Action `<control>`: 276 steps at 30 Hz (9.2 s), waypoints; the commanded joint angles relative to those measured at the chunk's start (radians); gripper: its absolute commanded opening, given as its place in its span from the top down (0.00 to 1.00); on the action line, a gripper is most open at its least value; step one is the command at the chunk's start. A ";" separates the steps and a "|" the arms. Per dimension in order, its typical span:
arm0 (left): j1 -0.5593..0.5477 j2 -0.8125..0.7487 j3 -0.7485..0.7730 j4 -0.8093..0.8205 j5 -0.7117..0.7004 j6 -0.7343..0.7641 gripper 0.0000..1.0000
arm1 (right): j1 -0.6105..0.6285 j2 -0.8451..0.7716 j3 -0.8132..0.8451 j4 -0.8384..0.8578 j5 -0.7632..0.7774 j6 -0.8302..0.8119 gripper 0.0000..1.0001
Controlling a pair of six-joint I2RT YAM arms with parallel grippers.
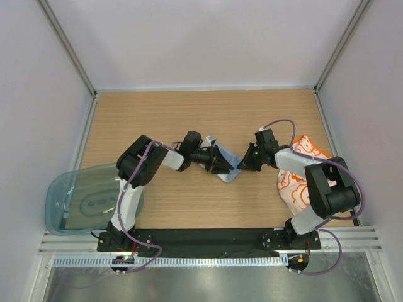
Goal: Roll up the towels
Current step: Roll the towel
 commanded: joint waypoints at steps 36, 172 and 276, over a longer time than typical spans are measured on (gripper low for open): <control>-0.340 -0.363 0.153 -0.851 -0.954 0.875 0.46 | 0.008 -0.041 0.126 -0.197 0.090 -0.039 0.99; -0.190 -0.384 0.103 -0.956 -0.874 0.784 0.49 | -0.004 0.091 -0.020 0.200 -0.105 -0.042 0.91; -0.060 -0.361 -0.191 -0.247 -0.413 0.145 1.00 | 0.034 -0.224 -0.006 0.033 -0.145 -0.056 0.29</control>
